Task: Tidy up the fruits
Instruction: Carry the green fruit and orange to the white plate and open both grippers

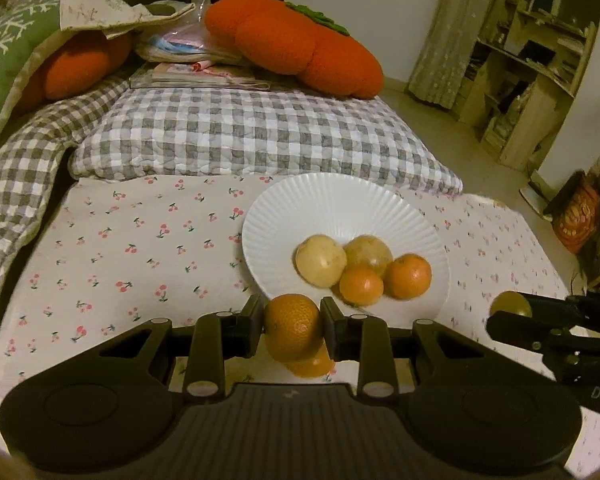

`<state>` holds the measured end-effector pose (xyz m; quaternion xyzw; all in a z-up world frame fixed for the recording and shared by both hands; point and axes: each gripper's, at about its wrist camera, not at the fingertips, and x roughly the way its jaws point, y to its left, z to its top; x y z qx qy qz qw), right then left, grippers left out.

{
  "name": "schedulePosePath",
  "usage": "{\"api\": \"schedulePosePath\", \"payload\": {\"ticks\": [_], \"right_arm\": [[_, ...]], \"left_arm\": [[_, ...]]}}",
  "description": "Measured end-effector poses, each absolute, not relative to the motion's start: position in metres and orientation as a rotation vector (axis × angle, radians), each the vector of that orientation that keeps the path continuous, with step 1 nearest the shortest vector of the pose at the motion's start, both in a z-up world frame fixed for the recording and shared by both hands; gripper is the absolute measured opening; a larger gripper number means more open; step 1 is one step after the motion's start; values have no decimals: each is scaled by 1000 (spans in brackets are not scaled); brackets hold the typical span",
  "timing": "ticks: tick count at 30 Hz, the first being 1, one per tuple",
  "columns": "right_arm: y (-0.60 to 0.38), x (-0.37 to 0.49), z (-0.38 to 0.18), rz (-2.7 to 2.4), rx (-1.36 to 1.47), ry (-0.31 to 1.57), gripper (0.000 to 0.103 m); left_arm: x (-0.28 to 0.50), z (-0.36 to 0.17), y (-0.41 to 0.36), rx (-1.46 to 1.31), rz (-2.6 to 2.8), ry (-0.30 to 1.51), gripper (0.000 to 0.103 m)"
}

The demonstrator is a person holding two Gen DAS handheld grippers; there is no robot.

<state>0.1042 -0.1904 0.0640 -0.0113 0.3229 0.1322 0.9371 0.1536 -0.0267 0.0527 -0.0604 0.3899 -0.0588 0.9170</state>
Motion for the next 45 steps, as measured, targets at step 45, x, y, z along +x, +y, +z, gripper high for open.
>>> {"api": "schedulePosePath", "payload": {"ticks": [45], "right_arm": [[-190,160,23,266,169,751,31]], "left_arm": [[199,23,-35,-204,-200,814,20]]}}
